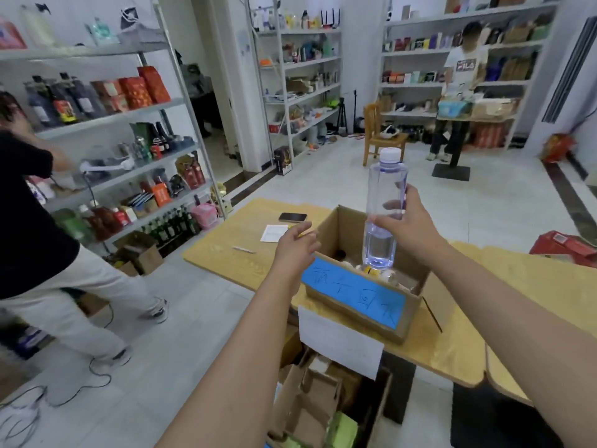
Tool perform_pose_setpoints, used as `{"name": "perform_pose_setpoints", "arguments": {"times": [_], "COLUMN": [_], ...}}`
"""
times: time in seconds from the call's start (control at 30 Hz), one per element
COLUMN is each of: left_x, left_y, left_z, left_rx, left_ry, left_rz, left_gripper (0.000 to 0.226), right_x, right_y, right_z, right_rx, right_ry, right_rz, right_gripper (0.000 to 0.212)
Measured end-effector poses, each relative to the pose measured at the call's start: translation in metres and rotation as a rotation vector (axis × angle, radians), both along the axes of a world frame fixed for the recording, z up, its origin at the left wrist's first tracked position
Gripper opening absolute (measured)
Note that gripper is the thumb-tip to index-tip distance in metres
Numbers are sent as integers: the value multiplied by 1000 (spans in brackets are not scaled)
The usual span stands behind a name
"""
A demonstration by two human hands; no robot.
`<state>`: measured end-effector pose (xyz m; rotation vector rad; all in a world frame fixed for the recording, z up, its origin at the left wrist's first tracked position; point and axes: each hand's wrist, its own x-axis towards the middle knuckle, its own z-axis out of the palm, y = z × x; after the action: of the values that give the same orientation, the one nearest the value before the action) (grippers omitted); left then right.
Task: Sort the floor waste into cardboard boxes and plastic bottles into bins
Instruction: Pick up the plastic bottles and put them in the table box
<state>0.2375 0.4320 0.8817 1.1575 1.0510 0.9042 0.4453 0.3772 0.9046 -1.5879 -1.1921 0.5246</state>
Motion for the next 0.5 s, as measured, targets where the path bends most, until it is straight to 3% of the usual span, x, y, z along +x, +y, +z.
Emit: {"name": "perform_pose_setpoints", "arguments": {"times": [0.23,0.5], "left_x": [97,155], "left_y": [34,50], "left_z": [-39,-112], "left_rx": [-73,-194], "left_ry": [125,329], "left_rz": [20,24], "left_gripper": [36,37], "right_x": [100,153], "right_y": [63,102], "right_z": [-42,-140], "right_rx": [-61,-311], "right_ry": [-61,-43], "right_rz": [37,98], "right_gripper": [79,91]}}
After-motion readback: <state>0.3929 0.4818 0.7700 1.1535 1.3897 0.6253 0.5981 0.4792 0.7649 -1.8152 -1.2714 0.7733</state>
